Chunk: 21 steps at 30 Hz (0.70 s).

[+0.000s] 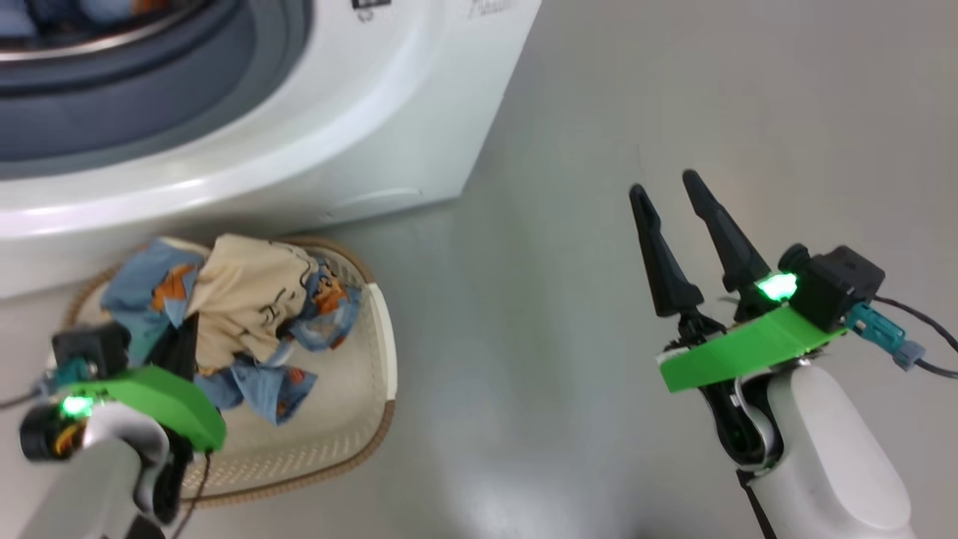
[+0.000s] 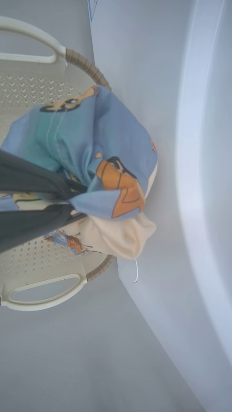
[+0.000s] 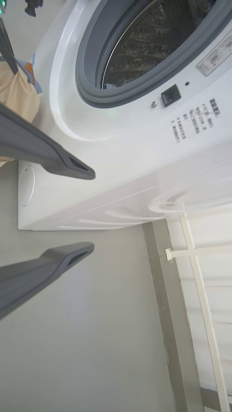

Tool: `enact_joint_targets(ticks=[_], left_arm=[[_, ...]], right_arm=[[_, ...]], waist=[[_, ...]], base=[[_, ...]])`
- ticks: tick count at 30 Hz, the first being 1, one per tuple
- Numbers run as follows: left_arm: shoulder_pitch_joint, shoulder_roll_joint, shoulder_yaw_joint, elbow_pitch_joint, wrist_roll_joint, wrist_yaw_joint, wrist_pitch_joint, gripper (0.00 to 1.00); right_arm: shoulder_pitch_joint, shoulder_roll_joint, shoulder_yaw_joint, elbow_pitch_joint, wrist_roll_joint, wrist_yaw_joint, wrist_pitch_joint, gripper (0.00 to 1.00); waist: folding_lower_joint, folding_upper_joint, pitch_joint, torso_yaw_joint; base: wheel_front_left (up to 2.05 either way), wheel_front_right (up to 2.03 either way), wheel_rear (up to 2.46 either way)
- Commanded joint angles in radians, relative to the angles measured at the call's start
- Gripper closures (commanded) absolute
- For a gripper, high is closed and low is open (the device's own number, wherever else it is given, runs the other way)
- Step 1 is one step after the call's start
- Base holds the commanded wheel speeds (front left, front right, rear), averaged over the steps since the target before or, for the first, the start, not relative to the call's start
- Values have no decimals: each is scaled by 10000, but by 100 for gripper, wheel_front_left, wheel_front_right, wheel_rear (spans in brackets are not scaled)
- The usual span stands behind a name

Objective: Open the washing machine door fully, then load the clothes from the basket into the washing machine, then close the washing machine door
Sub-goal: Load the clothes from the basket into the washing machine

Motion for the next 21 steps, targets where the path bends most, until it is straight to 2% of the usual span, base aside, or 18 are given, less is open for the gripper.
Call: enact_joint_targets(ticks=[1, 21], left_arm=[[471, 217, 540, -406, 205, -14, -132, 100], [3409, -982, 2810, -3988, 1417, 125, -133, 100]], right_arm=[[375, -71, 149, -135, 102, 16, -48, 0], [1528, -771, 263, 300, 508, 16, -48, 0]], waist=[[0, 0, -809, 323], [0, 0, -3551, 1144]], base=[[0, 0, 0], [0, 0, 0]])
